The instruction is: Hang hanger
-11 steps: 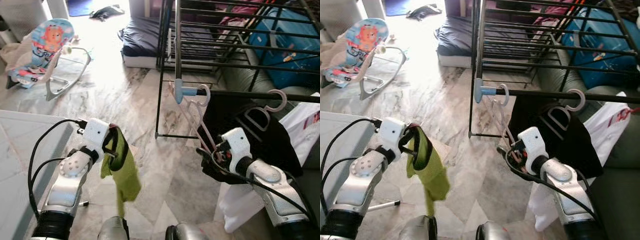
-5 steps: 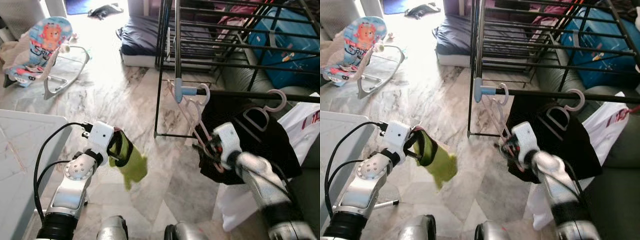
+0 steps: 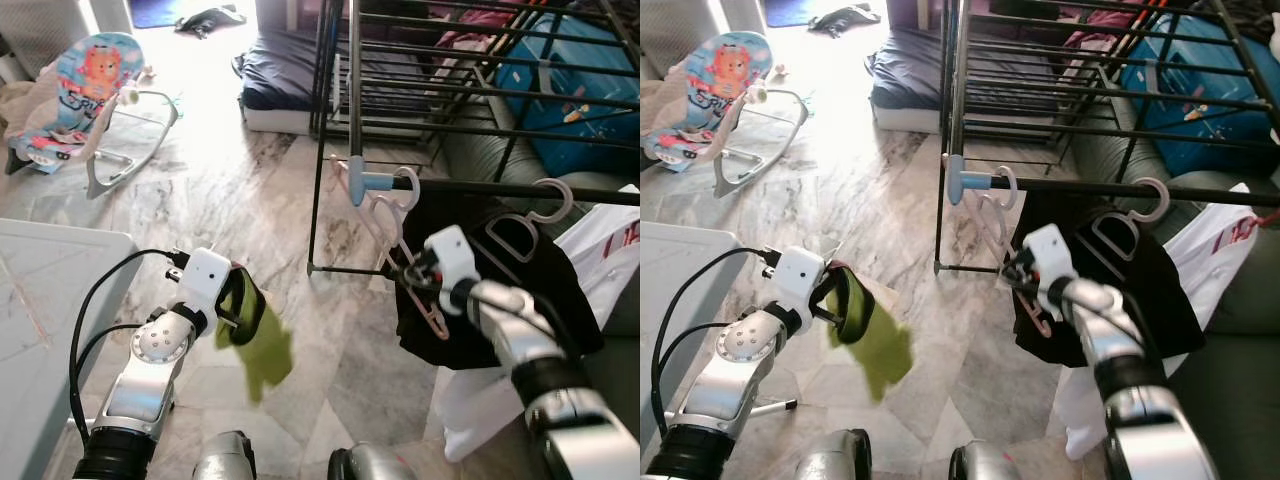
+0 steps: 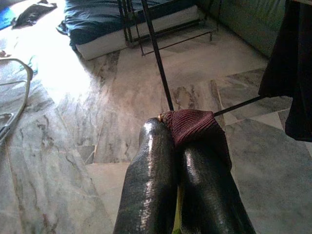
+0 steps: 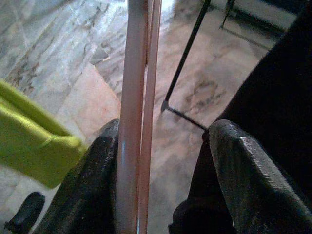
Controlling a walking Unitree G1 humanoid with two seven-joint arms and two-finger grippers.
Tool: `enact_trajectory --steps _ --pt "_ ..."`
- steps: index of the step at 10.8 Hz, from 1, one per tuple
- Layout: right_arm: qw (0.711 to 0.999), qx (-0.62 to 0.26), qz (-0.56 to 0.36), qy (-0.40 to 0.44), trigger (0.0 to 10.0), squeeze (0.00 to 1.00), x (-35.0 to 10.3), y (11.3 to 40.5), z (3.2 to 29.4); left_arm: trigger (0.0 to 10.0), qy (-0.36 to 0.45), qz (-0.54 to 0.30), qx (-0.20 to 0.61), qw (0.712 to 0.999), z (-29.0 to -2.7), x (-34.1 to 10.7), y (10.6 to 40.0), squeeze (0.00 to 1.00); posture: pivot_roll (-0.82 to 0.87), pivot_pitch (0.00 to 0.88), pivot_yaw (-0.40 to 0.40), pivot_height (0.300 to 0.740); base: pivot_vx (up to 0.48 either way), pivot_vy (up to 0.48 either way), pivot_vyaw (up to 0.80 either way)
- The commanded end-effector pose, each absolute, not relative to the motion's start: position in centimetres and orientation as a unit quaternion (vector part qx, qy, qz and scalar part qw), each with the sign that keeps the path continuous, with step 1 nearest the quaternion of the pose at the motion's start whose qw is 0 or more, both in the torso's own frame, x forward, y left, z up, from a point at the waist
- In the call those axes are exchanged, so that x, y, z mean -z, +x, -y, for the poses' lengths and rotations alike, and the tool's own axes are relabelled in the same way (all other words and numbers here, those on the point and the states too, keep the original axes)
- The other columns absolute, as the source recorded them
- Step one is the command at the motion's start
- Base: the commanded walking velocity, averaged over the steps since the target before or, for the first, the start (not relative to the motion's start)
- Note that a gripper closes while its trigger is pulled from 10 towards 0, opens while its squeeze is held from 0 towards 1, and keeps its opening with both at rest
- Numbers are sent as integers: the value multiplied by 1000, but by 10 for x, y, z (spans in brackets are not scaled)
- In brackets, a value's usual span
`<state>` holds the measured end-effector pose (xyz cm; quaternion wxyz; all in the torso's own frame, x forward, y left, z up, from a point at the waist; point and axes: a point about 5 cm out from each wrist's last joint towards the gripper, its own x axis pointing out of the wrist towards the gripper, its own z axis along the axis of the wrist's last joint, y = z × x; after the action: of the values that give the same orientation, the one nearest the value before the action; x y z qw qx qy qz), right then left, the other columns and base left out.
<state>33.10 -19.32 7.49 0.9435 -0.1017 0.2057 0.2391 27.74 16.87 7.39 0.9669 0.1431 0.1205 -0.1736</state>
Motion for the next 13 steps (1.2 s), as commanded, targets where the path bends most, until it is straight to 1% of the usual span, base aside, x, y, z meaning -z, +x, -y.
enact_trajectory --steps 1,4,11,12,13 --pt "941 -249 -200 -109 0 0 -80 335 197 10000 149 -120 175 966 -169 -76 278 0 -25 94 -84 740 0 0 0" --pt "943 -256 -182 -113 0 0 -91 345 197 10000 148 -123 181 964 -167 -76 278 0 -24 92 -78 740 0 0 0" --pt "926 -293 -199 -132 0 0 -90 345 198 10000 155 -128 179 963 -168 -75 279 0 -24 88 -83 740 0 0 0" --pt "925 -292 -200 -137 392 0 -92 346 201 10000 155 -128 179 963 -168 -74 279 0 -25 87 -84 740 0 0 0" --pt "925 -293 -199 -138 431 0 -93 347 201 10000 156 -129 179 963 -168 -74 279 0 -26 86 -85 740 0 0 0"
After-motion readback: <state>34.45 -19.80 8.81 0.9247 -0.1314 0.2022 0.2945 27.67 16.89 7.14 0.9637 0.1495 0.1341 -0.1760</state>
